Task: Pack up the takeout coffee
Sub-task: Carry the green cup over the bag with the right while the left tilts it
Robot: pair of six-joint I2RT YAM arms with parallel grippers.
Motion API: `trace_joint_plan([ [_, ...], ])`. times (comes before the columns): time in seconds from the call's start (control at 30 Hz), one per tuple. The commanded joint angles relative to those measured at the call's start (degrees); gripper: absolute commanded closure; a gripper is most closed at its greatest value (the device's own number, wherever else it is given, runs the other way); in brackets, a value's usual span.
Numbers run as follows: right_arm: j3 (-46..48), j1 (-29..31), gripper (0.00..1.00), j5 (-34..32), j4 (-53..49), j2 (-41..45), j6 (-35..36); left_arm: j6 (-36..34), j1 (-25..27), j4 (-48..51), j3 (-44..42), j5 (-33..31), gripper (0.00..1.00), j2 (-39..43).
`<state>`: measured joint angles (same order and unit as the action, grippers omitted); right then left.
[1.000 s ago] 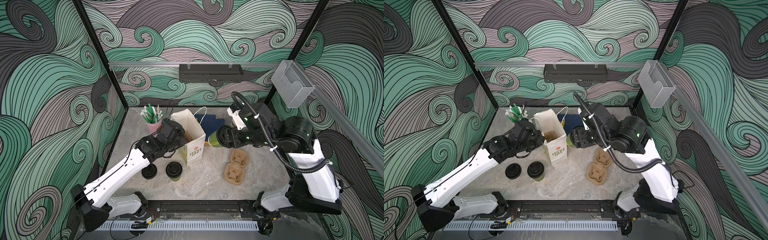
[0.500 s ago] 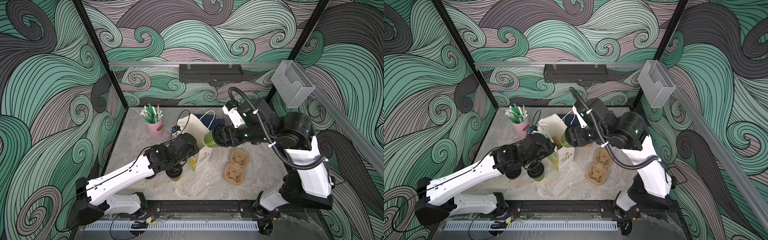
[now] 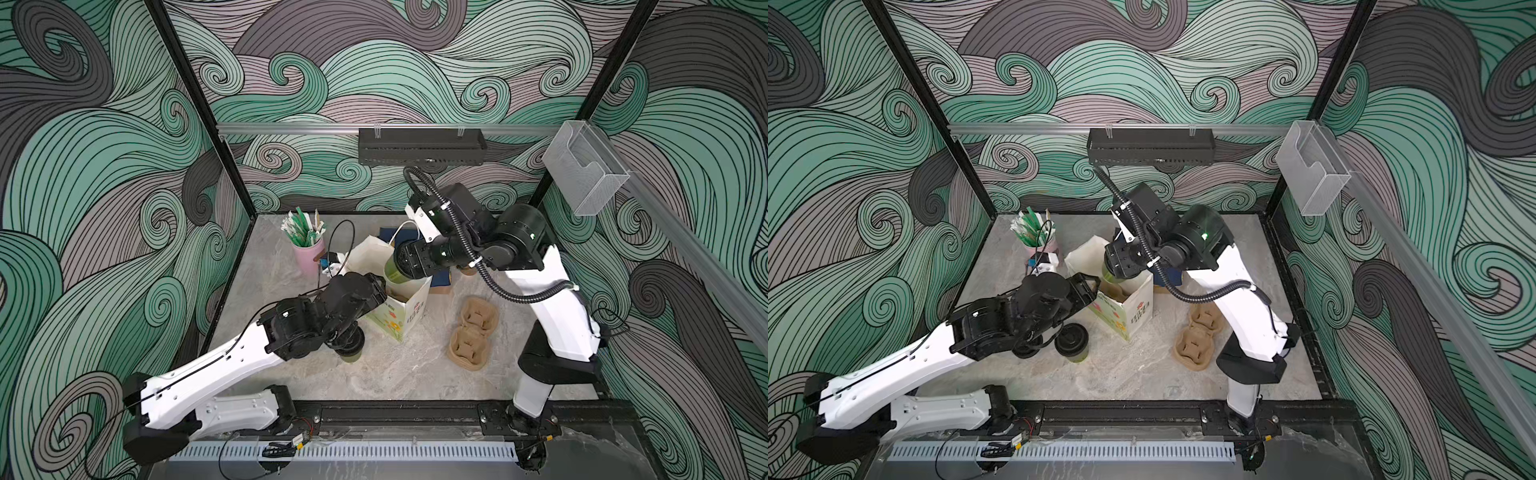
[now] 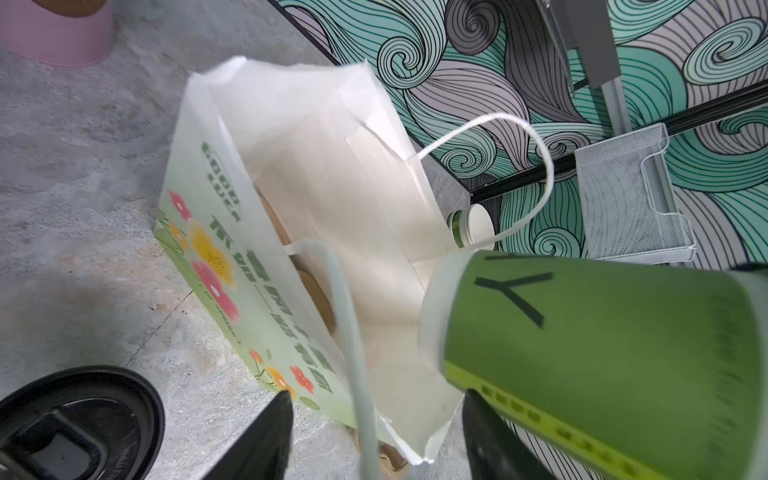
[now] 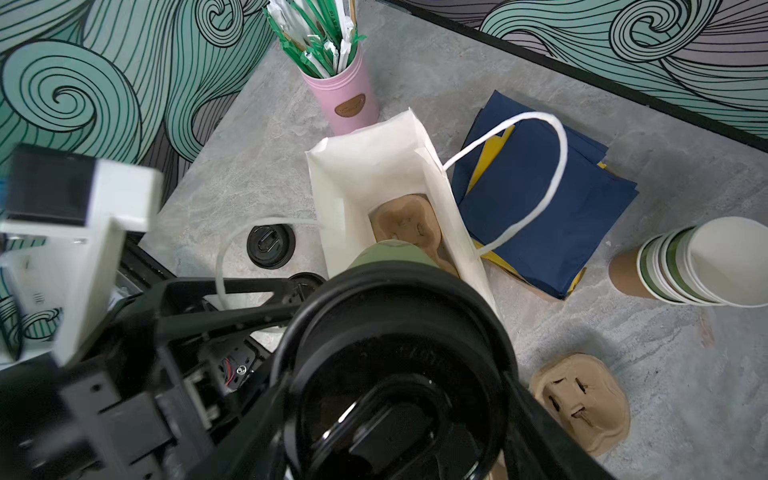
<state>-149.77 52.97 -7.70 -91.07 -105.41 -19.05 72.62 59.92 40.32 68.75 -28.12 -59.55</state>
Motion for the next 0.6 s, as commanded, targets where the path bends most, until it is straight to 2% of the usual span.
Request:
trace_joint_plan([
  [0.0, -0.89, -0.92, 0.27, -1.99, -0.3, -1.56, 3.07, -1.8, 0.29, 4.68, 1.22, -4.88, 0.3, 2.18],
  [0.17, 1.48, -1.68, 0.27, -0.56, -0.67, -4.23, 8.53, -6.09, -0.63, 5.67, 2.73, -5.79, 0.23, 3.3],
  [0.3, 2.03, -3.11, 0.27, 0.99, -1.67, -6.09, 11.32, -7.04, -3.29, 4.33, 2.1, -2.66, 0.22, 3.23],
  [0.43, 3.03, -4.34, 0.28, 3.76, -2.07, -7.42, 13.49, -7.66, -6.44, 1.12, 0.59, 2.34, 0.25, 3.15],
  [0.57, 5.34, -5.07, 0.28, 6.34, -1.96, -8.55, 15.06, -8.96, -9.16, -0.76, 0.8, 7.43, 0.38, 1.37],
])
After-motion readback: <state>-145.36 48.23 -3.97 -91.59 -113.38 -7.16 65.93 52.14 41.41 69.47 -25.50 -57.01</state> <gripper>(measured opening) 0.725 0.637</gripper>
